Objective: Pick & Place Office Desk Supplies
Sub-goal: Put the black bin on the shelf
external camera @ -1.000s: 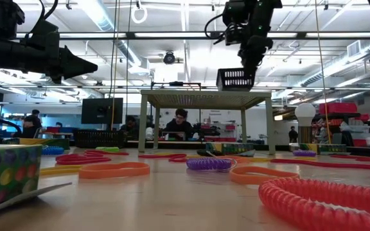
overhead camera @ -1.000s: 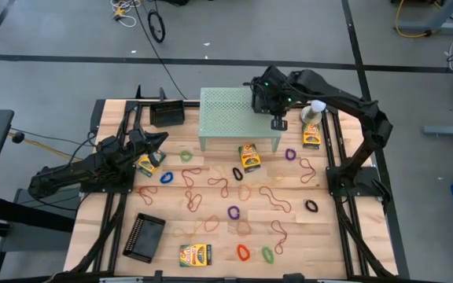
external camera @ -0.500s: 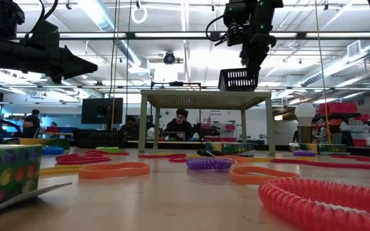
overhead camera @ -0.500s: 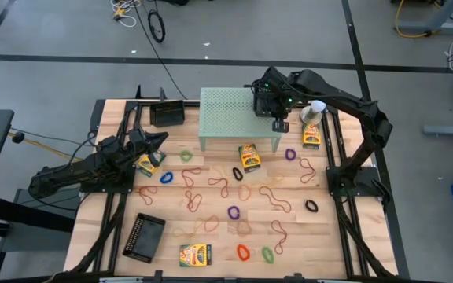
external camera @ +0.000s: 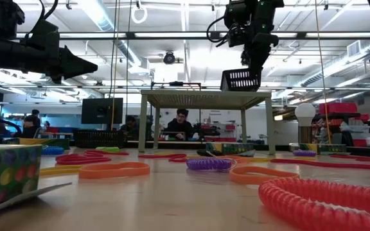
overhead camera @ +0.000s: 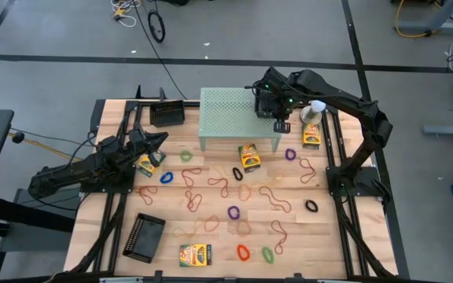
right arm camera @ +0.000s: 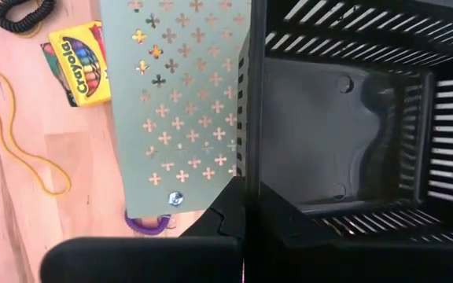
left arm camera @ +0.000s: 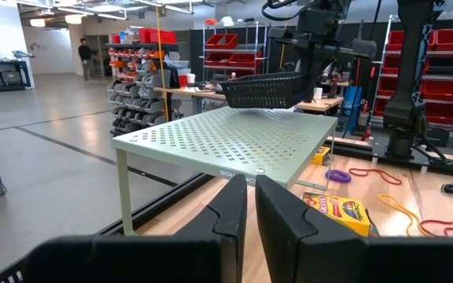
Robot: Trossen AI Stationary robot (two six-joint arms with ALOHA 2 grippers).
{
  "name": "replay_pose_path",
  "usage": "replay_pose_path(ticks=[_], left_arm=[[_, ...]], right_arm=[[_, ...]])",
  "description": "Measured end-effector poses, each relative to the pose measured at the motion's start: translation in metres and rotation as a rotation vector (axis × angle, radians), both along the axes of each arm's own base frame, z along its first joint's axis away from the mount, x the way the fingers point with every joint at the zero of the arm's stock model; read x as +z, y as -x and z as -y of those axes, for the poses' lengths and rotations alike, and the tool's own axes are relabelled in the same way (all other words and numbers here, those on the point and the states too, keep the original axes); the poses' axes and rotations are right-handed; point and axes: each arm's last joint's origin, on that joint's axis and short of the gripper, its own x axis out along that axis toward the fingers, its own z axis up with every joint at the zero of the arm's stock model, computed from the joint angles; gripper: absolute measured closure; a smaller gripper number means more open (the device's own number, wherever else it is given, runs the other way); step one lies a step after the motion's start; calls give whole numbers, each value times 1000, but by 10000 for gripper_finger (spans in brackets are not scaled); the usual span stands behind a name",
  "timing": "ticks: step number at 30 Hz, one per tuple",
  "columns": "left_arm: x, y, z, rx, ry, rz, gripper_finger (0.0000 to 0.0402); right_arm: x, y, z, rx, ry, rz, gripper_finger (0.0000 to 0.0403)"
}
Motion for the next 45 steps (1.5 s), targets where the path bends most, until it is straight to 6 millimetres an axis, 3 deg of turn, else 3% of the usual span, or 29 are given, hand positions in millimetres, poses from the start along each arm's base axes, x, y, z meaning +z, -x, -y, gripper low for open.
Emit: replay_pose_path(ticks=[37, 45], left_arm=[[0, 0, 0, 0, 0, 0, 364], [0, 0, 0, 0, 0, 0, 364]], right_arm=[[-2, -4, -6, 17, -25, -3, 395], [-2, -5, -6, 6, -25, 2, 371]])
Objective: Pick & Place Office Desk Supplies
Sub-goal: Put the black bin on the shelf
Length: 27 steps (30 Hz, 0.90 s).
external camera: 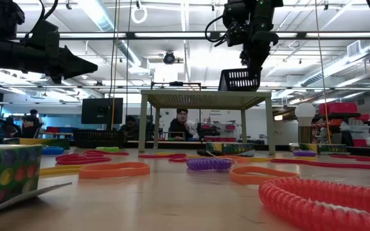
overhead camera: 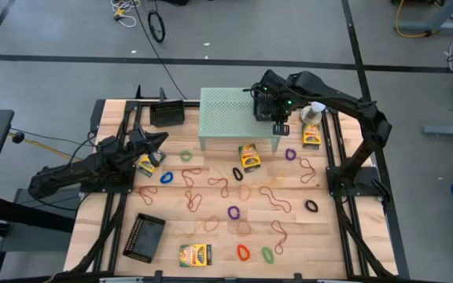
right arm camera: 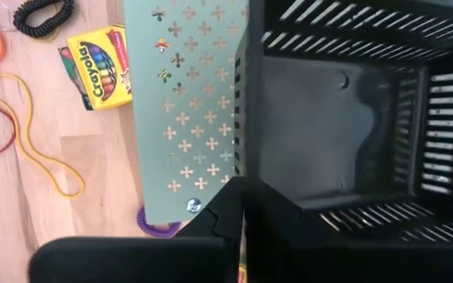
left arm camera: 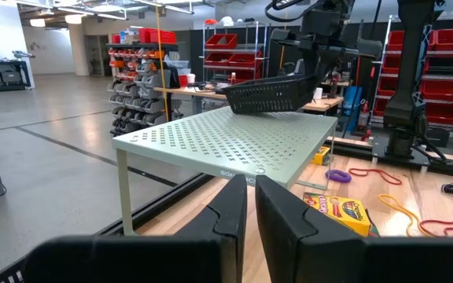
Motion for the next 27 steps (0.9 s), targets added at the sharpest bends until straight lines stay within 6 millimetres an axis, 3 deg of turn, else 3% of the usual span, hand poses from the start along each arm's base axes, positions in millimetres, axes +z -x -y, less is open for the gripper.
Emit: replay_pose_path(ticks=[7, 13, 19, 23, 27], left_arm=[[0, 0, 0, 0, 0, 0, 364], [0, 0, 0, 0, 0, 1, 364], [0, 0, 0, 0, 0, 0, 364], [0, 0, 0, 0, 0, 0, 364], [0, 0, 0, 0, 0, 0, 364]], right_arm=[[0, 0, 0, -30, -4, 5, 349], [2, -1, -5, -26, 36, -6, 302], [22, 4, -21, 23, 100, 29, 268], [37, 11, -37, 59, 76, 102, 278], [35, 14, -47, 97, -18, 243, 327]])
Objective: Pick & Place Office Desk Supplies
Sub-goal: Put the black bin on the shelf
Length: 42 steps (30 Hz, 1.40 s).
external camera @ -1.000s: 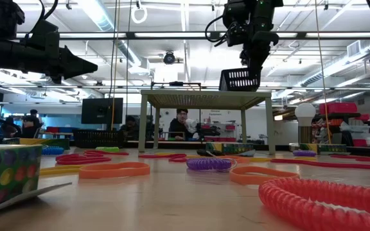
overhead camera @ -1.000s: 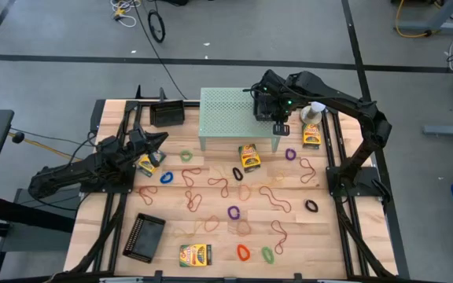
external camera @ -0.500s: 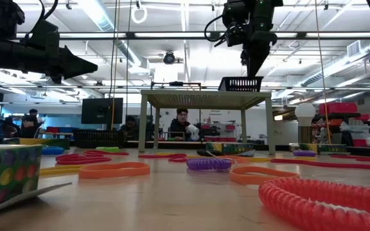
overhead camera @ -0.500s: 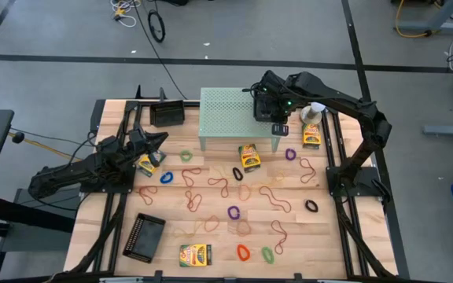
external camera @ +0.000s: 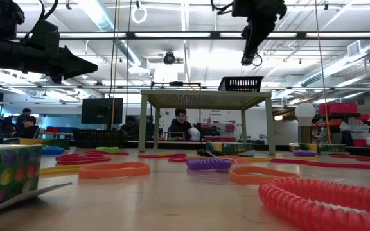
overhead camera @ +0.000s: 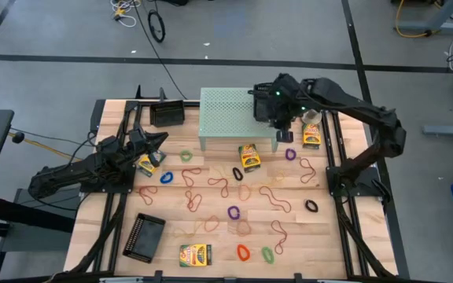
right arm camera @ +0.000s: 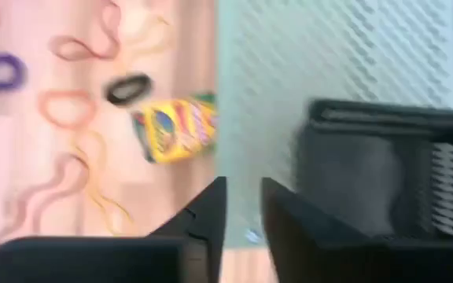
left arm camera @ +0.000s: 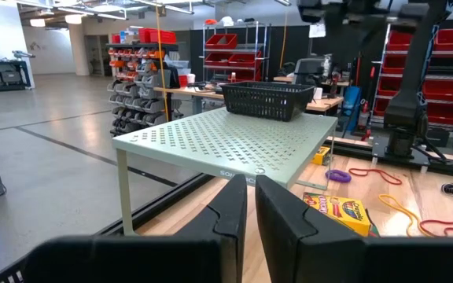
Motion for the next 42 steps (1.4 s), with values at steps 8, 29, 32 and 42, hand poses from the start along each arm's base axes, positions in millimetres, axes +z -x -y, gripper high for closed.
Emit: replay_pose_path(ticks=[8, 29, 32, 42], left_arm=[[0, 0, 0, 0, 0, 0, 364], [0, 0, 0, -1, 0, 0, 364], [2, 0, 0, -5, 5, 30, 364], [17, 3, 1, -21, 29, 220, 364]], right_arm=[[-63, 1, -33, 92, -76, 234, 388], [-148, -9, -88, 196, -106, 759, 393], [-147, -9, -88, 191, -104, 771, 395], [-148, -10, -87, 191, -95, 770, 395]])
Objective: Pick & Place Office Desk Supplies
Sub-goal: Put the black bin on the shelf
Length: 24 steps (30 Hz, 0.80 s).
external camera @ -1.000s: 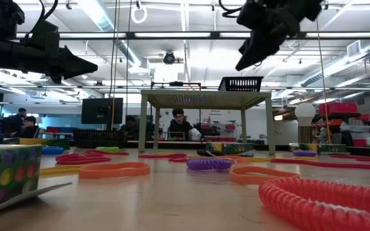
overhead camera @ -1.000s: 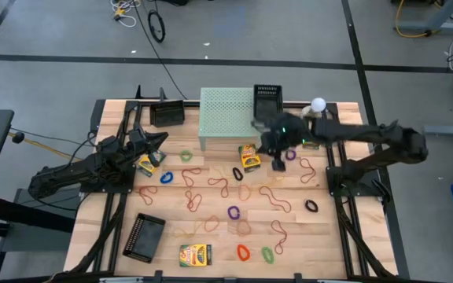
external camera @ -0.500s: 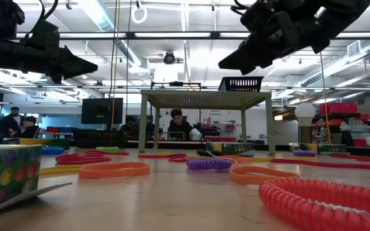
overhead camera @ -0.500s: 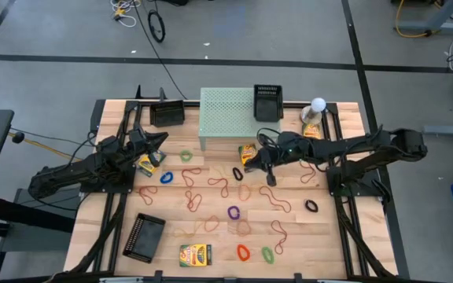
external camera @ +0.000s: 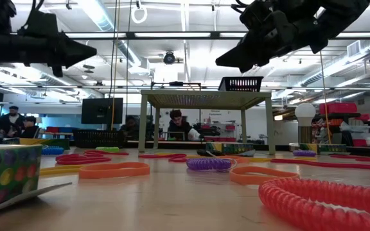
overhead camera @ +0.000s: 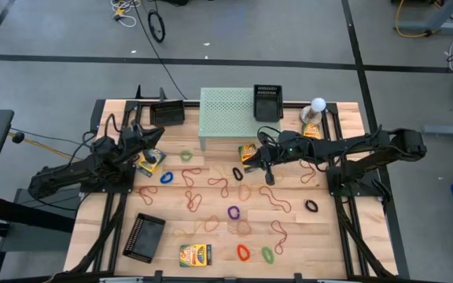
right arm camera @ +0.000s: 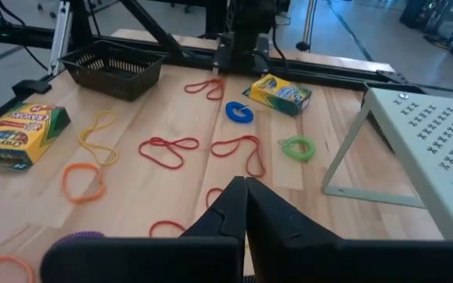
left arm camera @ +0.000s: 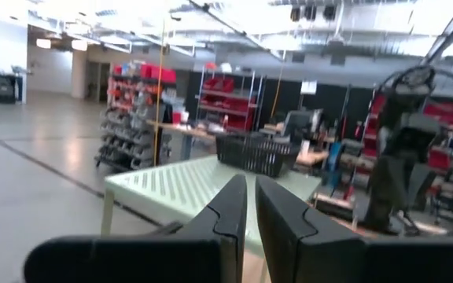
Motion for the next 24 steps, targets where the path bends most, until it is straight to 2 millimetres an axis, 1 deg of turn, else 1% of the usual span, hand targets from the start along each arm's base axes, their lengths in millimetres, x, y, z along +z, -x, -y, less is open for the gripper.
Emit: replay_pose_path(ticks=[4, 8, 11, 17, 19, 24], left_arm=[[5, 2, 1, -8, 4, 69, 364], [7, 2, 1, -31, 65, 126, 364], [8, 2, 1, -80, 126, 180, 364], [21, 8, 2, -90, 141, 358, 364], [23, 9, 3, -119, 181, 415, 364], [22, 8, 5, -225, 237, 422, 364]], right_arm=[[1, 0, 0, 1, 5, 9, 396], [1, 0, -1, 2, 4, 11, 396], [0, 0, -1, 3, 4, 6, 396], [0, -1, -5, -2, 8, 3, 396], [0, -1, -8, -26, 22, 1, 396], [0, -1, -15, -60, 20, 0, 396]])
